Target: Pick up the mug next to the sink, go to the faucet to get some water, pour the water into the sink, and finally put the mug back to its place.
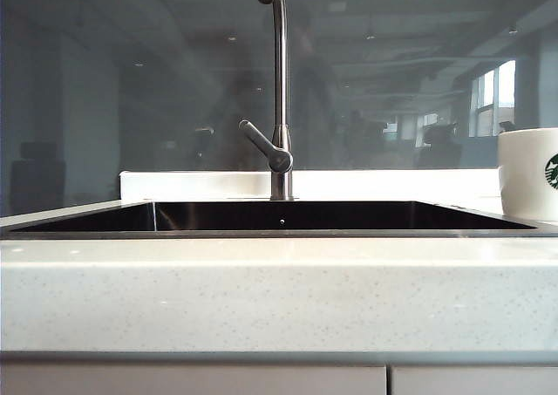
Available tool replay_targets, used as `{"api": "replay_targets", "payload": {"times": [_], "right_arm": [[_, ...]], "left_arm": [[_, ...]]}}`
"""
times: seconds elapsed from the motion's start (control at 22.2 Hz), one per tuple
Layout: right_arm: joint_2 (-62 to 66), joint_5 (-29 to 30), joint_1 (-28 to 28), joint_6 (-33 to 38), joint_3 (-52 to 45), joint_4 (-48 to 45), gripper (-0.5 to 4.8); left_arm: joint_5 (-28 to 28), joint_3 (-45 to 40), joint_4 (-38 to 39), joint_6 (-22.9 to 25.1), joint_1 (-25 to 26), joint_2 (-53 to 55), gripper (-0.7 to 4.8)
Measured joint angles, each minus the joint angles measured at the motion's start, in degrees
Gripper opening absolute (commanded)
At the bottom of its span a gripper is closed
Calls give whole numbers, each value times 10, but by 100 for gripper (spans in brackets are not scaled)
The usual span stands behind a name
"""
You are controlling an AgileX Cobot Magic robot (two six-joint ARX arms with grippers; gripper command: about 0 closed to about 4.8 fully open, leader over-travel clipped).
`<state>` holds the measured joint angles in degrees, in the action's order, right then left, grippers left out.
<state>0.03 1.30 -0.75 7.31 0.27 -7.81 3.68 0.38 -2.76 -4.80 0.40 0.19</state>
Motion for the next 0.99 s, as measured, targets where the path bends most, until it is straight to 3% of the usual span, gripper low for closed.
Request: {"api": "replay_targets", "payload": {"times": [0.99], "right_arm": [[0,0,0,0,0,0,-6]], "left_arm": [[-11,0,14,16,0,0,-6]]}}
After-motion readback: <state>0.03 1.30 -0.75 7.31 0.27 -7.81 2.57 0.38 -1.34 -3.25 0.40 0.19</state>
